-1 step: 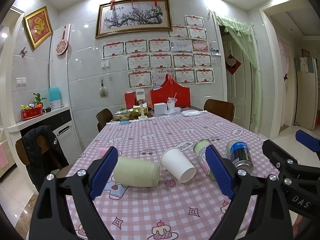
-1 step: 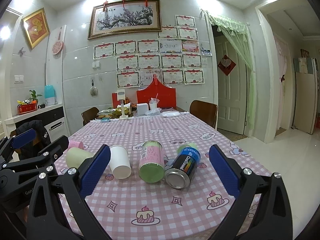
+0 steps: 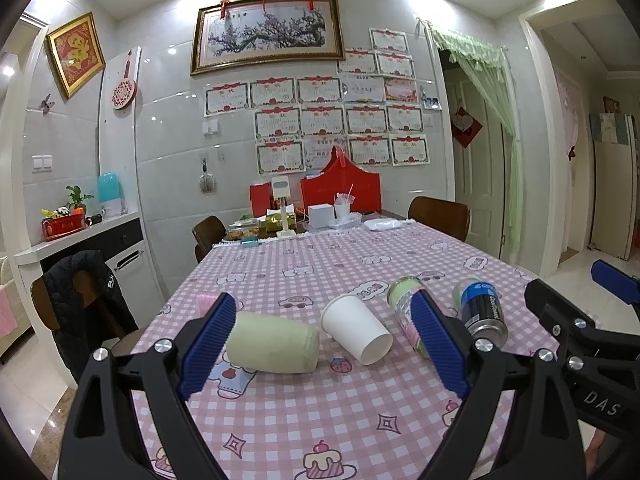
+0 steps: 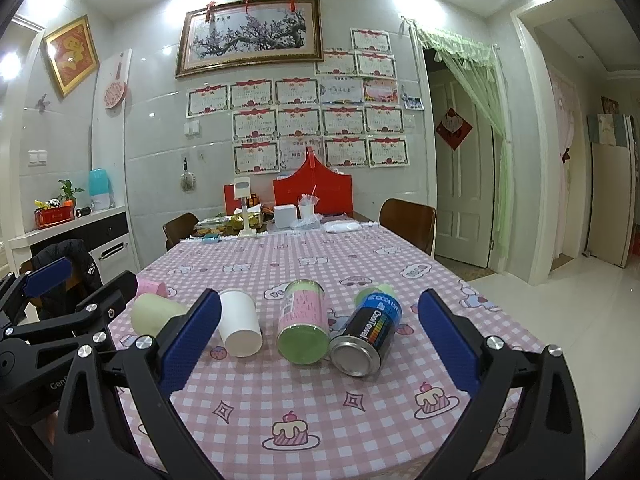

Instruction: Flip cup upside down

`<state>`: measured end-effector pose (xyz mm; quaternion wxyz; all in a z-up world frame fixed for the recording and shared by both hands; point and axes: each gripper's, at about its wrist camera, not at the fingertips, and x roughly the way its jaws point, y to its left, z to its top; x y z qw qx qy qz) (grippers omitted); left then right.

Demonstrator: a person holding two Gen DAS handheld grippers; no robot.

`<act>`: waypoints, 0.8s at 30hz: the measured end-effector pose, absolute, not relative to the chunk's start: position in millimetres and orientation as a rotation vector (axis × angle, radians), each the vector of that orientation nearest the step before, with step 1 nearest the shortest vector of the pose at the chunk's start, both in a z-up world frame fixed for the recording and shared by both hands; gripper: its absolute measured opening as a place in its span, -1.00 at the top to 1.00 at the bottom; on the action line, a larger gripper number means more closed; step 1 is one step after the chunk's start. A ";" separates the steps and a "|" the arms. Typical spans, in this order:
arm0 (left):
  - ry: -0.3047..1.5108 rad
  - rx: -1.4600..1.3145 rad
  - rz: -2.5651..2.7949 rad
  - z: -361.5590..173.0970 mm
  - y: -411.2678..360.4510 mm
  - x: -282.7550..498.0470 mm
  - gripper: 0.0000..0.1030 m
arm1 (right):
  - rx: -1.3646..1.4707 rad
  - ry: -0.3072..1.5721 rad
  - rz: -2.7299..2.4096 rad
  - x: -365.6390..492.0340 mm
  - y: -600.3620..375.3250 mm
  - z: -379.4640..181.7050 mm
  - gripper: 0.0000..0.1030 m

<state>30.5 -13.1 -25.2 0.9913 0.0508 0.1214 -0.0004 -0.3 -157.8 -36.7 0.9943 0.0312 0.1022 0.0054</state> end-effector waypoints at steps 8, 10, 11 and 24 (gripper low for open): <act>0.294 0.109 -0.019 -36.6 -24.1 48.5 -0.70 | 0.085 0.257 -0.006 16.3 -174.2 -52.6 -0.85; 0.302 0.110 -0.025 -40.0 -28.3 53.1 -0.70 | 0.093 0.266 -0.013 19.6 -179.6 -56.7 -0.85; 0.307 0.110 -0.028 -42.6 -31.6 57.3 -0.70 | 0.096 0.270 -0.016 21.3 -181.4 -57.9 -0.85; 0.420 0.045 -0.114 -67.0 -67.6 113.6 -0.70 | 0.144 0.306 -0.077 45.9 -219.0 -71.8 -0.85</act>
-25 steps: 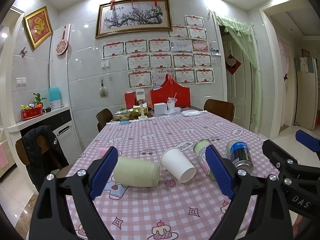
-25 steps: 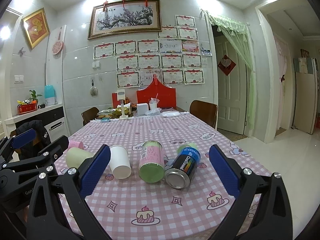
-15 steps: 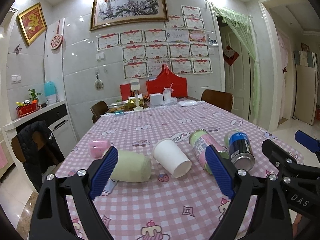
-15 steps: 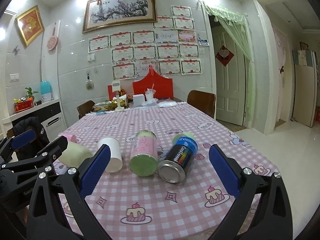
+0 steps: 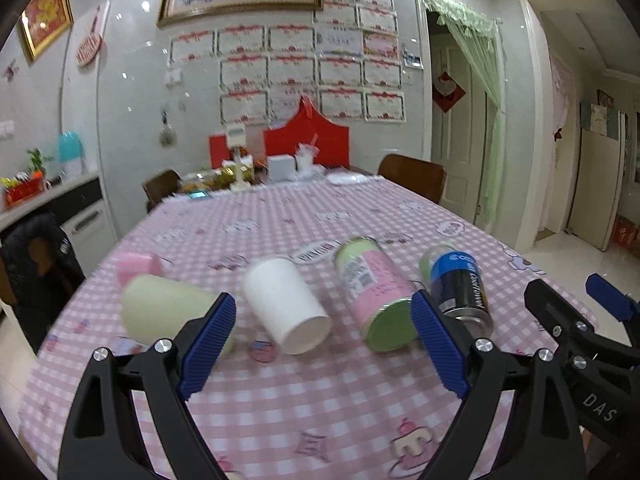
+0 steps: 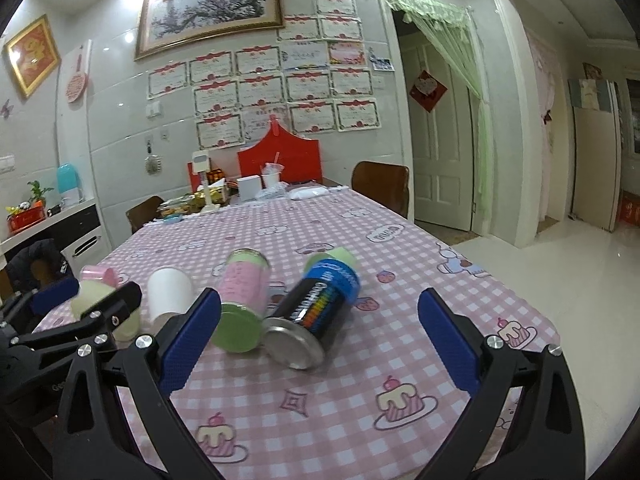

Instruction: Flip cup upside down

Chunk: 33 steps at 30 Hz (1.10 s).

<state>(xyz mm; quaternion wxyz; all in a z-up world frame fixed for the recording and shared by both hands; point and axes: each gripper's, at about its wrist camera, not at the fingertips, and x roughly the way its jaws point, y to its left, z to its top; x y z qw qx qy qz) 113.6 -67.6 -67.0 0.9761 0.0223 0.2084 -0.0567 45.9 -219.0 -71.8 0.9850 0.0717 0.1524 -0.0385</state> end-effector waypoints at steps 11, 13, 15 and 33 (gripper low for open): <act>0.522 0.053 -0.103 -87.2 -106.9 165.9 -0.70 | 0.197 0.353 -0.103 75.9 -253.3 -81.1 -0.85; 0.541 0.058 -0.099 -90.1 -110.4 174.2 -0.70 | 0.200 0.357 -0.102 80.7 -255.8 -82.4 -0.85; 0.560 0.061 -0.104 -93.5 -113.5 182.2 -0.70 | 0.205 0.361 -0.100 83.8 -258.7 -84.2 -0.85; 0.743 0.045 -0.165 -122.2 -122.9 231.3 -0.37 | 0.227 0.401 -0.076 104.7 -264.8 -94.8 -0.85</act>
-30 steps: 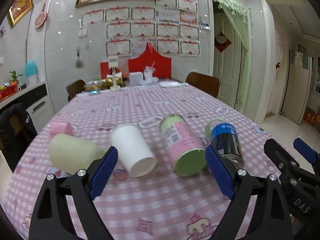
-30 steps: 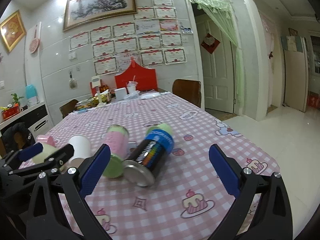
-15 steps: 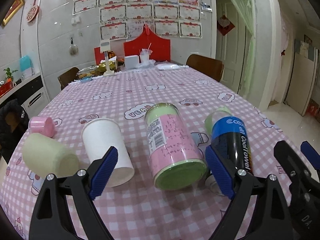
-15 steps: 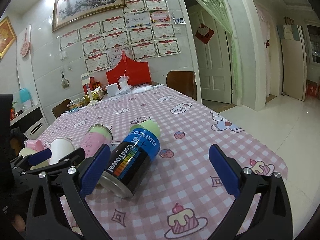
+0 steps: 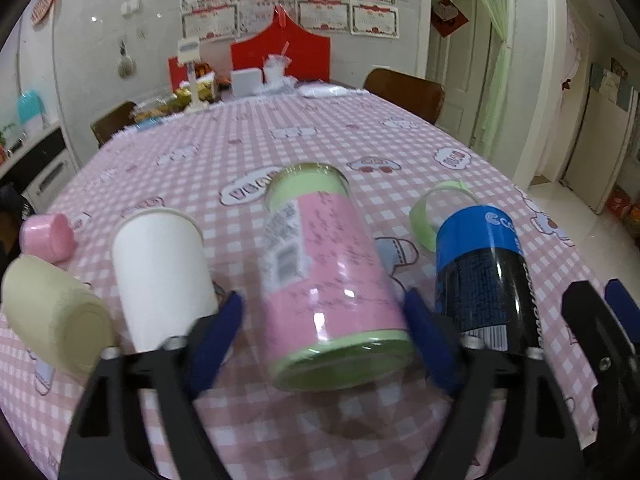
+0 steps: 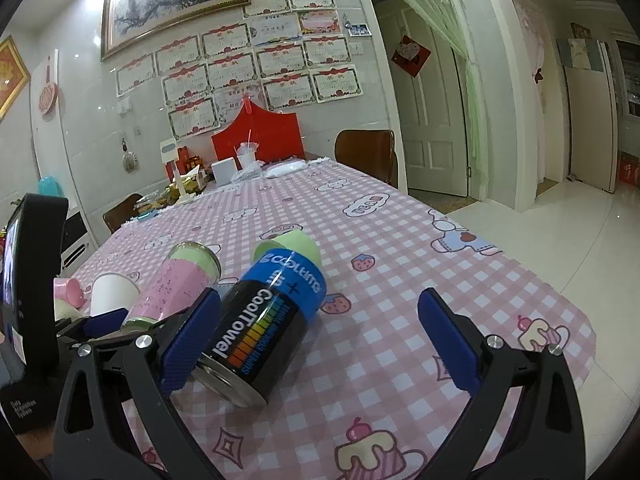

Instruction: Flip cup upside down

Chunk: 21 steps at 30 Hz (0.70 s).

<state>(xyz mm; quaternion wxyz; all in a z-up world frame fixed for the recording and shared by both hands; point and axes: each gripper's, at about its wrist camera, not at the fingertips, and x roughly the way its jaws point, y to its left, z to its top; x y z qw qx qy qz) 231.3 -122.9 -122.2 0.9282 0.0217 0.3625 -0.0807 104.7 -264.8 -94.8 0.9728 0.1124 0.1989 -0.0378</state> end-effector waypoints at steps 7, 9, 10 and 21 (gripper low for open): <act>0.741 0.043 -0.194 -122.4 -114.6 219.3 -0.37 | 0.223 0.410 -0.069 106.3 -260.5 -92.1 -0.85; 0.741 0.041 -0.211 -121.7 -110.9 211.1 -0.37 | 0.219 0.413 -0.065 104.8 -256.8 -91.0 -0.85; 0.742 0.042 -0.226 -121.4 -109.5 205.5 -0.37 | 0.215 0.414 -0.060 103.0 -253.8 -89.9 -0.85; 0.758 0.071 -0.333 -121.0 -80.1 142.8 -0.37 | 0.160 0.416 -0.015 68.9 -211.8 -76.6 -0.85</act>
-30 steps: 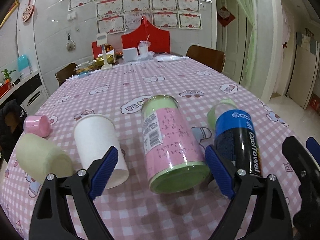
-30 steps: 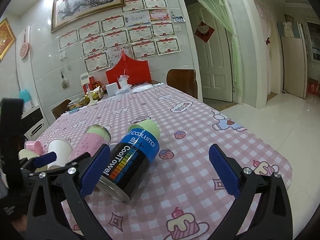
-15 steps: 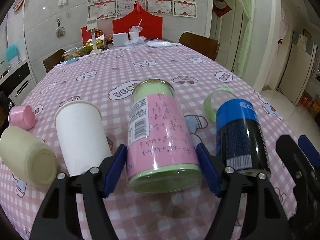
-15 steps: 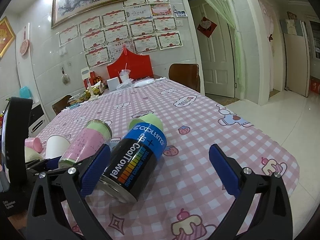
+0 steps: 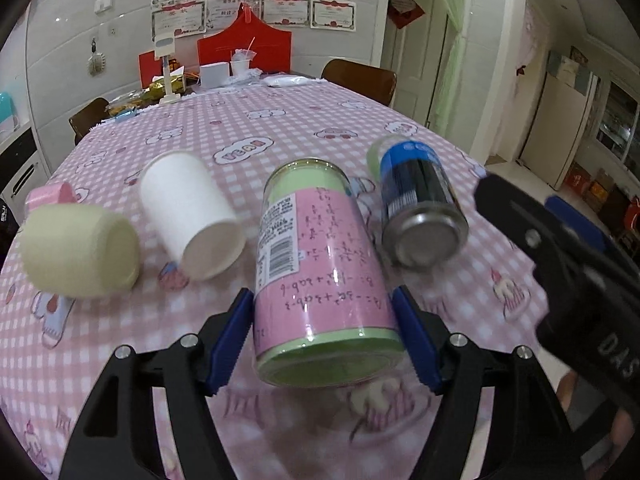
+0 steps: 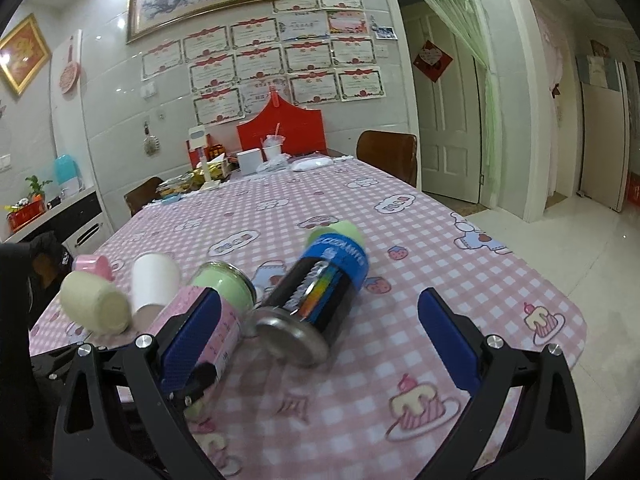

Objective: Flip cup upside down
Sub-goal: 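Close the right tool around the pink tin and lift it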

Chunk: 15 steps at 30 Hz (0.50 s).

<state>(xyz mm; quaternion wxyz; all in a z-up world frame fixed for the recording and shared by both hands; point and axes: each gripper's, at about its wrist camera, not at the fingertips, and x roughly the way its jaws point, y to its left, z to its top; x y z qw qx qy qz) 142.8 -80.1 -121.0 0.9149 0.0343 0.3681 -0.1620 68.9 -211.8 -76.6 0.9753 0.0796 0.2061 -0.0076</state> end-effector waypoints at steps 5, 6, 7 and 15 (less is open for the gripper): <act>0.757 0.077 -0.352 -120.1 -54.7 112.7 -0.37 | 0.150 0.443 0.028 58.8 -185.4 -77.3 -0.85; 0.759 0.074 -0.355 -120.4 -48.9 107.5 -0.37 | 0.147 0.444 0.035 57.0 -181.0 -76.5 -0.85; 0.761 0.072 -0.356 -121.0 -44.0 103.3 -0.37 | 0.140 0.450 0.047 54.9 -174.3 -76.1 -0.85; 0.764 0.027 -0.389 -122.2 -9.2 80.7 -0.37 | 0.155 0.529 0.134 54.5 -142.4 -81.4 -0.85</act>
